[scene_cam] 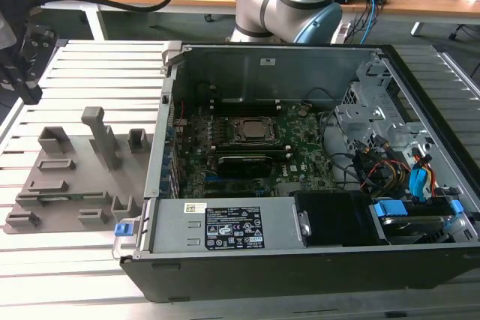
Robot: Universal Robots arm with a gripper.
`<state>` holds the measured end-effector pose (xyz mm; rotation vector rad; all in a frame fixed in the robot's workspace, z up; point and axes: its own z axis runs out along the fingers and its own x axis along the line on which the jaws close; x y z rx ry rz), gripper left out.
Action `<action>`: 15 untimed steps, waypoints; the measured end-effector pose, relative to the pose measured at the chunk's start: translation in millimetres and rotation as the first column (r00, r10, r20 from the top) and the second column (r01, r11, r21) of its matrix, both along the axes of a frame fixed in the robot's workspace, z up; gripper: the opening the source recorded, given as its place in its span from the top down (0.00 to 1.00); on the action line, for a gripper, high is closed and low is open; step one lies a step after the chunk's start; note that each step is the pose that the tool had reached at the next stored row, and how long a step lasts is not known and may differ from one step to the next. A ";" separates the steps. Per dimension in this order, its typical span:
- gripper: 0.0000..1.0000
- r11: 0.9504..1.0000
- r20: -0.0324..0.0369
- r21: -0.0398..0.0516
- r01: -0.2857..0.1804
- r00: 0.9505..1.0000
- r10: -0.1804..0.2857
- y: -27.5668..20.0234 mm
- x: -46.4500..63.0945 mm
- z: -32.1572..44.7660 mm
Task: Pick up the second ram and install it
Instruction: 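Pick up the second ram and move it above second insertion slot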
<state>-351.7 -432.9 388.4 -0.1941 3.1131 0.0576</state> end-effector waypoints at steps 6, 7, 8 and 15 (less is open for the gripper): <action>0.89 0.996 0.000 -0.001 -0.093 0.996 0.093 0.0 0.0 0.0; 0.89 0.995 0.000 -0.001 -0.104 0.995 0.104 0.0 0.0 0.0; 0.89 0.993 0.000 -0.002 -0.118 0.993 0.118 0.0 0.0 0.0; 0.89 0.970 0.000 -0.003 -0.242 0.970 0.242 0.0 0.0 0.0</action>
